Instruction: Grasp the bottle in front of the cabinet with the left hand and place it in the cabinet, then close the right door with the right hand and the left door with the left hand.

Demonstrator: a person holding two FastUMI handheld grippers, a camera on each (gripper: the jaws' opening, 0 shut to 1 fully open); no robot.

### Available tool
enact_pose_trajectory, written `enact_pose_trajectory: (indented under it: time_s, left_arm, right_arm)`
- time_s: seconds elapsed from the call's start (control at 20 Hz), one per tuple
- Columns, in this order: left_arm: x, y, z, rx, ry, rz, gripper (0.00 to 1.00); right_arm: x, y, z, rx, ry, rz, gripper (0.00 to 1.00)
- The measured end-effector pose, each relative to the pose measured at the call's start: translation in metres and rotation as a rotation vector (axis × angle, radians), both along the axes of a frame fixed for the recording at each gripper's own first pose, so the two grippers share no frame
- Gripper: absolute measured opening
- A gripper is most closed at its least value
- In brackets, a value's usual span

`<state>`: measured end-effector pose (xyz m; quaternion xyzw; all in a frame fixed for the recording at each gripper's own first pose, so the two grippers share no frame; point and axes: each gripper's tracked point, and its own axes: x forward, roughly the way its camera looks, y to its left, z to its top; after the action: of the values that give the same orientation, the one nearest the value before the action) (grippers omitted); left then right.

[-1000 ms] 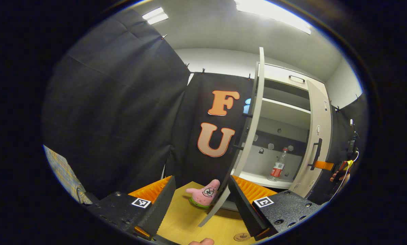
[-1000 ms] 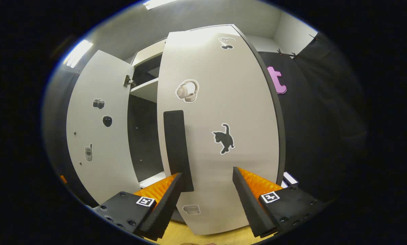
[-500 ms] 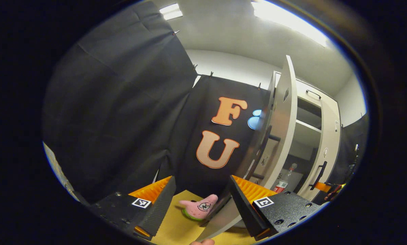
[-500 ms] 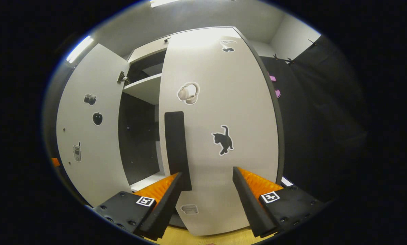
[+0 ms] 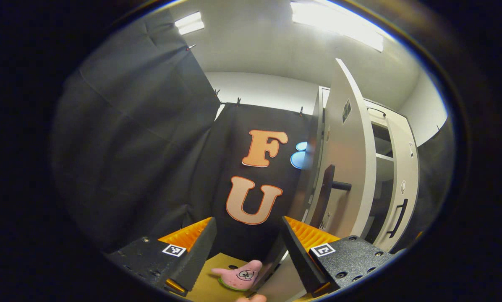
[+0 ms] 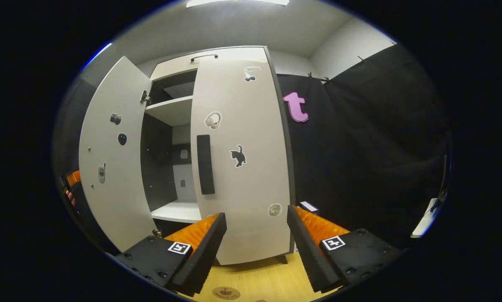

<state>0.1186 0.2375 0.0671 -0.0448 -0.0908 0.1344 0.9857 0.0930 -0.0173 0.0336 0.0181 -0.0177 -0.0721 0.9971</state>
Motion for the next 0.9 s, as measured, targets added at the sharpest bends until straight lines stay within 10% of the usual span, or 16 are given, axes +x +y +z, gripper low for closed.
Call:
enact_pose_trajectory:
  time_s: [0.9]
  left_arm:
    - [0.032,-0.152,-0.024,0.002,0.084,-0.276,0.87]
  right_arm:
    - [-0.069,-0.037,-0.013,-0.004,0.007,-0.028,0.97]
